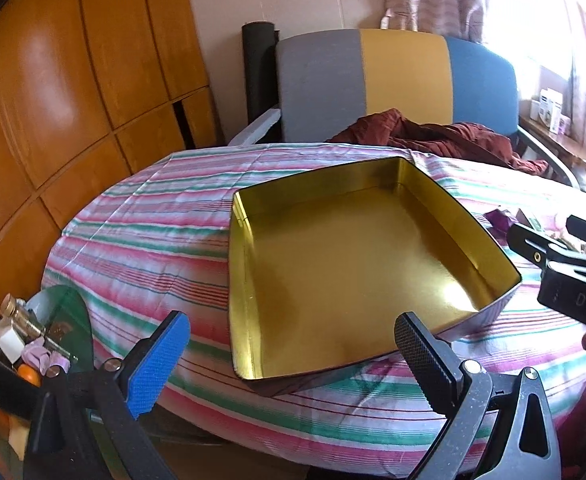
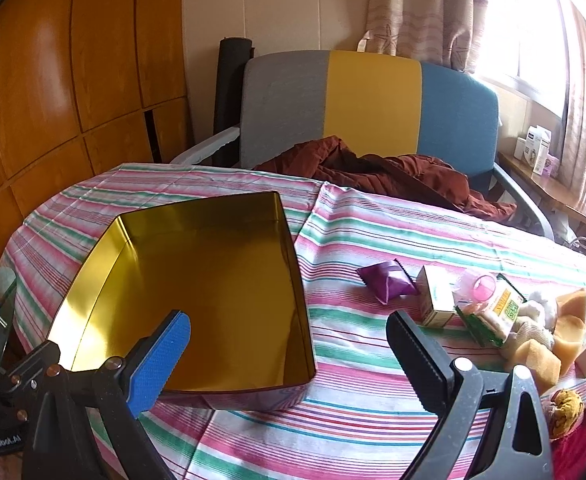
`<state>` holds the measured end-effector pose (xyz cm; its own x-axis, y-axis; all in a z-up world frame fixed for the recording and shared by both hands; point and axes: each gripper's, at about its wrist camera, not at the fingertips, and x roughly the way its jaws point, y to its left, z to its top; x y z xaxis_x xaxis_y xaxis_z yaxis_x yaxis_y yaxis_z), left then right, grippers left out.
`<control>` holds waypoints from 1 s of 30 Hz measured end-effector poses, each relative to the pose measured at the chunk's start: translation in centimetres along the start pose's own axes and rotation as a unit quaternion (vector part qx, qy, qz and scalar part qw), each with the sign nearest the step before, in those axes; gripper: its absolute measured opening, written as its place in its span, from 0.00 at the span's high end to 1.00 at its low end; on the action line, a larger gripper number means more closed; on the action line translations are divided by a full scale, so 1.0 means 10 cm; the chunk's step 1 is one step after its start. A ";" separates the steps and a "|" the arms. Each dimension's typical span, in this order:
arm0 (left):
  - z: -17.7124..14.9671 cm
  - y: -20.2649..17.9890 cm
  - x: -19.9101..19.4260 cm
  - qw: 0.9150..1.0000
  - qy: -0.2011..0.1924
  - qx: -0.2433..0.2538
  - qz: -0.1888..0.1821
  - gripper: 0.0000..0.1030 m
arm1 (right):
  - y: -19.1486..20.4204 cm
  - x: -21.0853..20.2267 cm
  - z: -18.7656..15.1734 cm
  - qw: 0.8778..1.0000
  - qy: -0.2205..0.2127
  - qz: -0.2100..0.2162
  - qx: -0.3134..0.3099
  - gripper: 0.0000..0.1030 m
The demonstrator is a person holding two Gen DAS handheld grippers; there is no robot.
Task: Organize objects
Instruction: 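Move both tools from the gold tray toward the cluster of items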
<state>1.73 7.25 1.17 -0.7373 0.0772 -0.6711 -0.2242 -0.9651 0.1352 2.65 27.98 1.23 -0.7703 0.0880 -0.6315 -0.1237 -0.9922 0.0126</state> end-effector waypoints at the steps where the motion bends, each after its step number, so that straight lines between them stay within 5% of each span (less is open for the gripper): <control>1: 0.01 -0.03 0.00 1.000 0.000 0.005 -0.003 0.00 | -0.02 0.00 0.01 1.000 -0.001 -0.001 0.002 0.03; 30: 0.21 -0.71 0.16 0.994 0.012 0.082 -0.067 0.00 | -1.36 -0.13 0.30 0.989 -0.017 -0.118 0.085 0.03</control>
<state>0.84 14.78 0.64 -0.6791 0.1955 -0.7075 -0.4217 -0.8928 0.1581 3.48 41.61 4.22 -0.7274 0.3215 -0.6063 -0.4036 -0.9150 -0.0010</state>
